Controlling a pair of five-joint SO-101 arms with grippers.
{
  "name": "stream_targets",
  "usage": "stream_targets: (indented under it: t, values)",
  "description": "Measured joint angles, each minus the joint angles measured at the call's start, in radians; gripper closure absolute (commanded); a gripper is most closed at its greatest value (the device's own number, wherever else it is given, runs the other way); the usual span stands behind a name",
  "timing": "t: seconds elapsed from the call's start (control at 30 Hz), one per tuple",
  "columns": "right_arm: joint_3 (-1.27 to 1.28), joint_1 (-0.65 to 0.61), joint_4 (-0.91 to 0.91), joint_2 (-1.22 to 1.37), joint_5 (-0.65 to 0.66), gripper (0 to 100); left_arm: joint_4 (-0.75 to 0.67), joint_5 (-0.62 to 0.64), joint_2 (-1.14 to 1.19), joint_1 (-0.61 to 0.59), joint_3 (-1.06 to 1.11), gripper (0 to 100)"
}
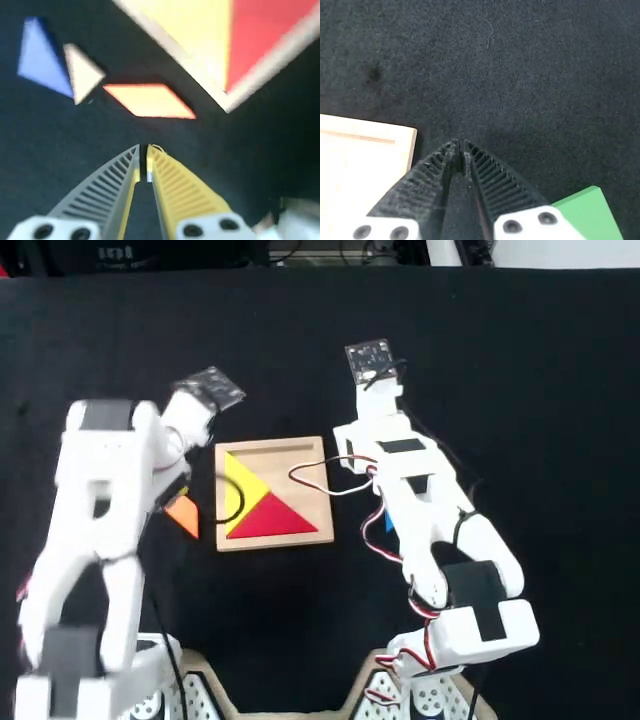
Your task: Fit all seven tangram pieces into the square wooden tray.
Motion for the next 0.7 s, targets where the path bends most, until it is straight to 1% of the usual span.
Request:
stream_targets:
  t: [0.07,0.13,0.3,0.43,0.47,0.53,0.6,0.7]
  values:
    - [0.0,0.0,0.0,0.0,0.0,98.7,-0.086,0.109,-0.054,-0.021,0.112,97]
    - [0.0,0.0,0.0,0.0,0.0,98.7,-0.137,0.233,-0.08,-0.029,0.184,97]
    - [0.0,0.0,0.0,0.0,0.0,98.7,-0.173,0.569,-0.087,-0.031,0.227,96]
    - [0.0,0.0,0.0,0.0,0.0,98.7,-0.173,0.876,-0.074,-0.018,0.233,84]
    - [0.0,0.0,0.0,0.0,0.0,98.7,-0.176,0.944,-0.057,-0.018,0.241,82]
    - [0.0,0.0,0.0,0.0,0.0,98.7,-0.176,1.077,-0.014,-0.018,0.245,81]
    - [0.0,0.0,0.0,0.0,0.0,98.7,-0.184,1.14,0.043,-0.018,0.245,83]
    - [0.0,0.0,0.0,0.0,0.0,98.7,-0.218,1.149,0.135,-0.018,0.245,85]
